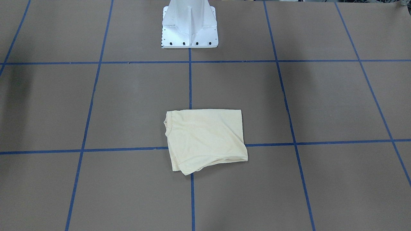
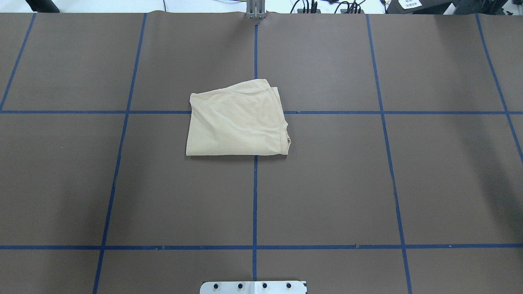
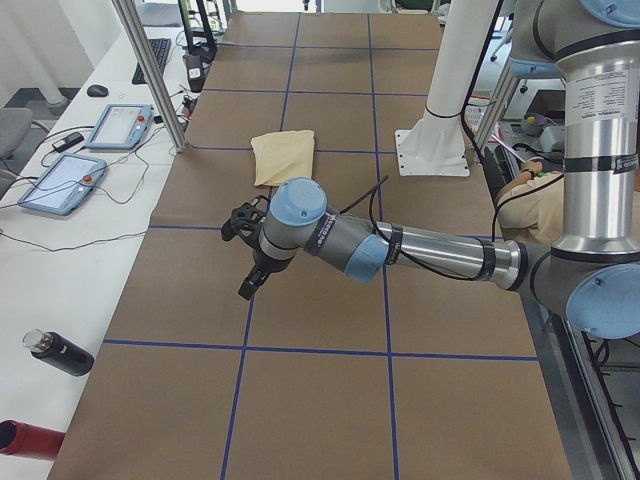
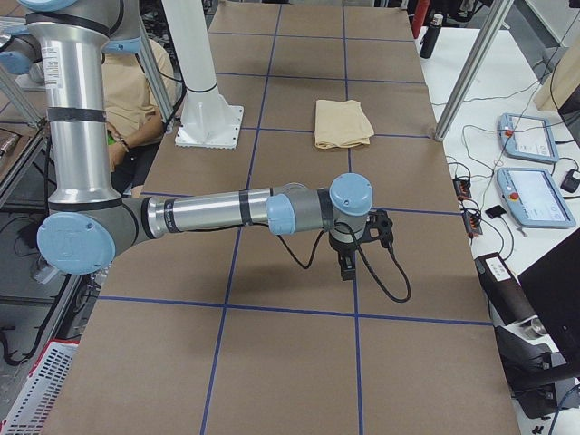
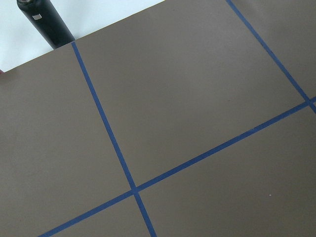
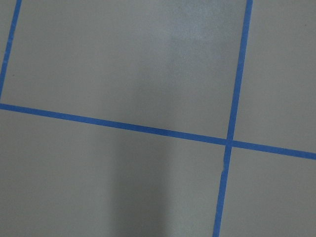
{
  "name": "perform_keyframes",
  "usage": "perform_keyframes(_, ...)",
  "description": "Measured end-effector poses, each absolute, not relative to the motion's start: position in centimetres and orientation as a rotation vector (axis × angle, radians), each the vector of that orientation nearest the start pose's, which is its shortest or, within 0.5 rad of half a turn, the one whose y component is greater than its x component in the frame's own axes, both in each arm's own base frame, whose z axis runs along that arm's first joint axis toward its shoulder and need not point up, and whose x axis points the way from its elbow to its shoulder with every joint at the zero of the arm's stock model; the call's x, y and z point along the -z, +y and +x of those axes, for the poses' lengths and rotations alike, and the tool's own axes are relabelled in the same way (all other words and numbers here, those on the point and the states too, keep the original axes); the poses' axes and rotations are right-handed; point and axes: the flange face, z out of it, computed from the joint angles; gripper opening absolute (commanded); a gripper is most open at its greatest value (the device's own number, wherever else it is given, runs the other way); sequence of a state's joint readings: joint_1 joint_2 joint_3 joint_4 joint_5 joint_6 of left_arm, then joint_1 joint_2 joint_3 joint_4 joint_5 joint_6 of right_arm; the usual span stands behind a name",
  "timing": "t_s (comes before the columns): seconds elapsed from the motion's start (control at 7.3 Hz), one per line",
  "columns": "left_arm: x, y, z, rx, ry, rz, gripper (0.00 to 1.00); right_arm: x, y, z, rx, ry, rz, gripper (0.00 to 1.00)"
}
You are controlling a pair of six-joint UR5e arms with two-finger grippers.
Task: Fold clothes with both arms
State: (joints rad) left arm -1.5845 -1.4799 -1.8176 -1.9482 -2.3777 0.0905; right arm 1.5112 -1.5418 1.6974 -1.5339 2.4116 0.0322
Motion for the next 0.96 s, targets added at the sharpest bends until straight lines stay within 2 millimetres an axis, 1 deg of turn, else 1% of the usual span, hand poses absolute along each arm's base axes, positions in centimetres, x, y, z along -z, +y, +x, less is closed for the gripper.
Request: perform_keyframes(0.96,-52.8,-46.63,-6.79,-0.288,0.758,0.552,1.0,-57.28,-51.43,2.85,0.107,-0.845,0.143,1.0)
